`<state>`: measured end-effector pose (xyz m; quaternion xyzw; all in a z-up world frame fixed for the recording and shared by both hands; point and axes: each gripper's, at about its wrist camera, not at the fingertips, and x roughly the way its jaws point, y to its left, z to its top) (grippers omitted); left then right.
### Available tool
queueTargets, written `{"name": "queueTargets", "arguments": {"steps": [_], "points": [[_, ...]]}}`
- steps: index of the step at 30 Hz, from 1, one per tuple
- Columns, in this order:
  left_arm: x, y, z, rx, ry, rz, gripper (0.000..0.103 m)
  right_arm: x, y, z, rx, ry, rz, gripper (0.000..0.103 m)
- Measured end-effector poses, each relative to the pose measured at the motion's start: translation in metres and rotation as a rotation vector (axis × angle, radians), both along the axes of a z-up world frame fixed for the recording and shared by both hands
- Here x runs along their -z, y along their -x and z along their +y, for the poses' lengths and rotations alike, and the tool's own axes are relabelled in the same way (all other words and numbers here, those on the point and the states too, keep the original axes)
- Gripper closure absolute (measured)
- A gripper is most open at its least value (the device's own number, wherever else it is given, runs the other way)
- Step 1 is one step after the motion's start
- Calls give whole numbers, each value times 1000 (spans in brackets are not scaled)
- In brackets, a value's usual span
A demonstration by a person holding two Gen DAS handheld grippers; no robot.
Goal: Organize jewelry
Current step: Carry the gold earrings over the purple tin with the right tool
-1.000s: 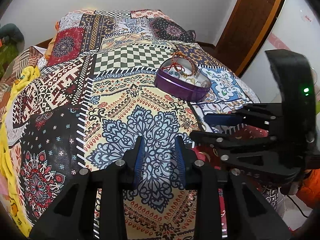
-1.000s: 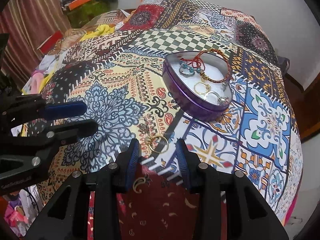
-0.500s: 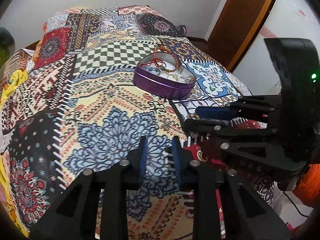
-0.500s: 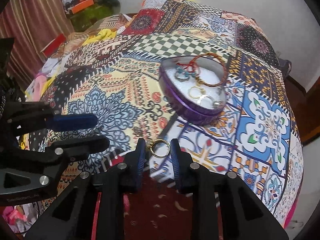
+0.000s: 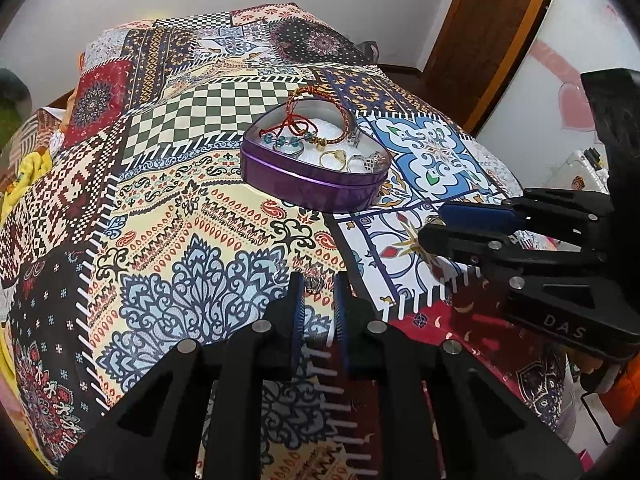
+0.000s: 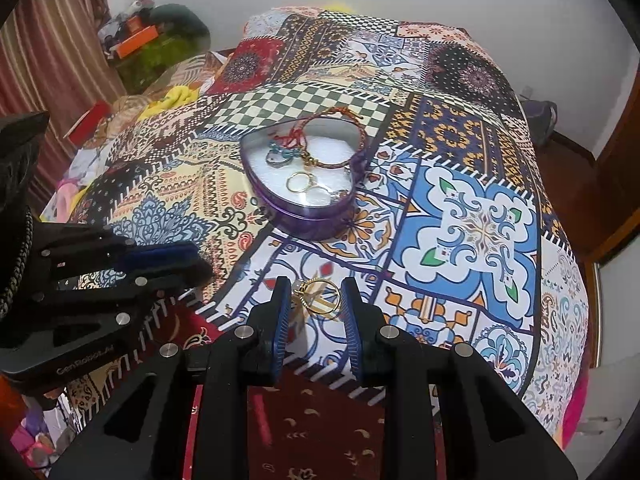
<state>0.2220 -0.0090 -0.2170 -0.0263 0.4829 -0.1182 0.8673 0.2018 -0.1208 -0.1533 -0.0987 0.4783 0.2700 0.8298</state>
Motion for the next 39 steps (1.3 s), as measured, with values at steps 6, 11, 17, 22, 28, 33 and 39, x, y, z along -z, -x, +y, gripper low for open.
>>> {"name": "queueTargets", "arguments": {"steps": [6, 11, 17, 22, 28, 33, 39], "points": [[1, -1, -5, 1, -49, -15, 95, -1, 0, -2, -1, -15, -2, 80], [-4, 1, -3, -3, -49, -31, 95, -5, 0, -1, 1, -26, -9, 80], [-21, 5, 3, -12, -42, -68, 95, -17, 0, -5, 12, -49, -33, 80], [-40, 7, 8, -18, -38, -114, 95, -27, -2, -7, 26, -68, -53, 80], [-65, 4, 11, -23, -16, -174, 95, -39, -6, -4, 37, -86, -83, 80], [-81, -4, 11, -23, -25, -226, 95, -47, -12, -2, 40, -98, -103, 80], [-89, -19, 14, -29, -25, -255, 95, -54, -22, 2, 46, -112, -122, 80]]}}
